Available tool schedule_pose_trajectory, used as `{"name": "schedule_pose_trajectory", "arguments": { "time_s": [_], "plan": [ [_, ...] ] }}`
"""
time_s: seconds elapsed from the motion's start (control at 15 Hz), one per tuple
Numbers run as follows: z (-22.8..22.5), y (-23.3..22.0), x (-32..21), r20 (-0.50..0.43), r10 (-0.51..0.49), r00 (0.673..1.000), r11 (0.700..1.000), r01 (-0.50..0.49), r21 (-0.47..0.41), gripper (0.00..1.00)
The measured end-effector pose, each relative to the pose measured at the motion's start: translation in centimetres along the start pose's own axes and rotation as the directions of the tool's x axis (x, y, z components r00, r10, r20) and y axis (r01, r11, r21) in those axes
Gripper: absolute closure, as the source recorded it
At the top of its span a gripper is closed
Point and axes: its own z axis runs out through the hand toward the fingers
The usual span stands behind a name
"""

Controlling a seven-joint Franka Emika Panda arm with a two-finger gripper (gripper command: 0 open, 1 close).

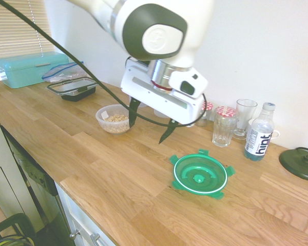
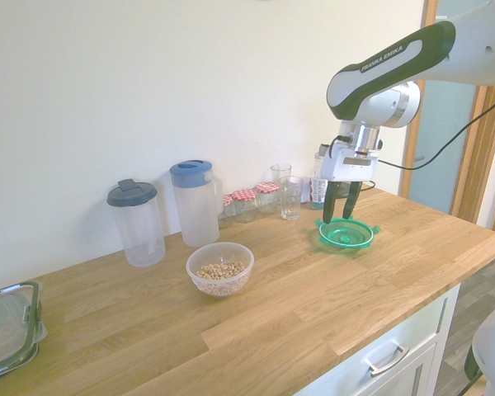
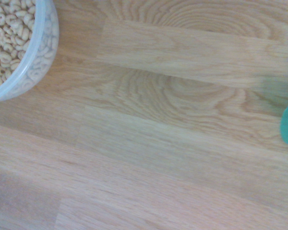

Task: Cover the lid of food container

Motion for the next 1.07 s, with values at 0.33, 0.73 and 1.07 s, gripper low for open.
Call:
{"name": "schedule_pose_trajectory", "arguments": {
  "time_s": [0.33,0.73,1.07],
  "plan": [
    [1.2,6.7,8.0,0.071,0.052,0.996,0.992,-0.059,0.111,0.00],
    [1.4,12.8,15.7,0.123,0.109,0.986,0.986,-0.123,0.110,0.00],
    [4.0,16.5,20.0,0.173,0.160,0.972,0.975,-0.183,0.127,0.00]
  ]
}}
